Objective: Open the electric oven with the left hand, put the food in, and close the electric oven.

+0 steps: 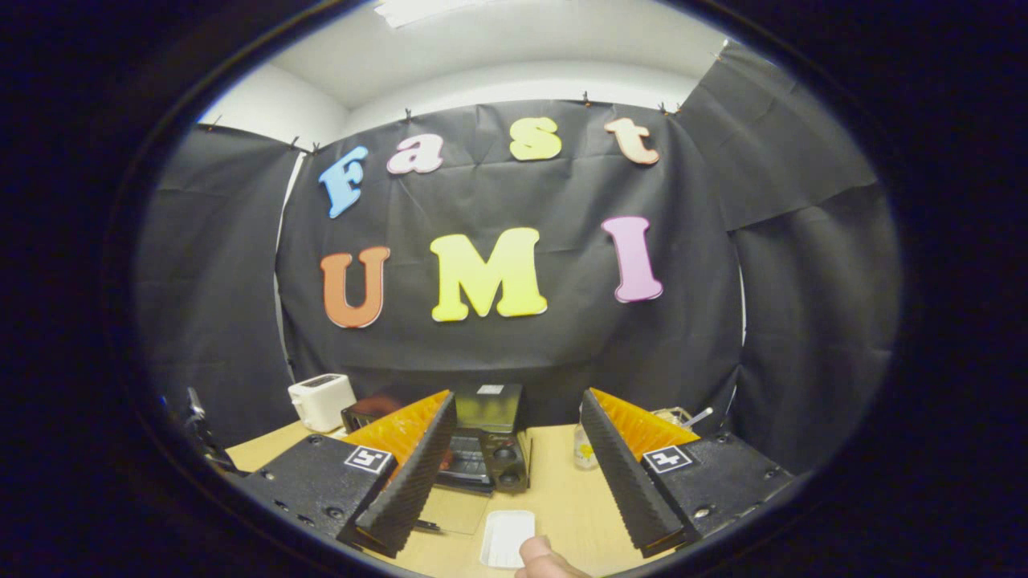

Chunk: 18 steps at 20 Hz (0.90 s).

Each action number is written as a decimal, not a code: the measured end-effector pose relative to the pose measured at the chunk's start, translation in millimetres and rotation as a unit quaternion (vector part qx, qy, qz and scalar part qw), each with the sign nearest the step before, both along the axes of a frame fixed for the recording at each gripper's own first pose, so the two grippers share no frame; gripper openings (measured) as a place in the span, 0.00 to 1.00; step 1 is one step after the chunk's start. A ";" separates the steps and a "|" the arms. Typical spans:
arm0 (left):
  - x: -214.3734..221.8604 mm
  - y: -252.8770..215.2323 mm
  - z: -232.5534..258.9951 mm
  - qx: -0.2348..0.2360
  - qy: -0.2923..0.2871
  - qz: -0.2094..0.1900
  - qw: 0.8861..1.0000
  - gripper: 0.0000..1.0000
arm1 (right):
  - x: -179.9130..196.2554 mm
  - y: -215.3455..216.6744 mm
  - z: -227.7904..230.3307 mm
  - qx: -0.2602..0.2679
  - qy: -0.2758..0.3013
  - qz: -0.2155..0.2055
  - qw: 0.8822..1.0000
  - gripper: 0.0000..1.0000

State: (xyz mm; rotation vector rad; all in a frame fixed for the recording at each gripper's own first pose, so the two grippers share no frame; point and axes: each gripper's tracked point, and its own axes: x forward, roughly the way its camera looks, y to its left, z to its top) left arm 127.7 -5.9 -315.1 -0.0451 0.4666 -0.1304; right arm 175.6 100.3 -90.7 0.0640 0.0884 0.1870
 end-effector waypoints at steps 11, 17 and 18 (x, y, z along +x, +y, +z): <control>39.8 -63.7 -72.8 0.027 0.084 -0.039 0.995 0.95 | -45.3 -46.4 43.4 -0.028 -0.042 -0.014 0.999 0.99; 39.6 -62.2 -76.2 0.011 0.129 -0.015 0.991 0.93 | -48.0 -68.1 40.5 -0.021 -0.046 -0.009 0.999 0.99; 40.6 -62.6 -74.1 0.010 0.129 -0.014 0.991 0.93 | -48.0 -69.3 37.5 -0.017 -0.043 -0.007 0.999 0.96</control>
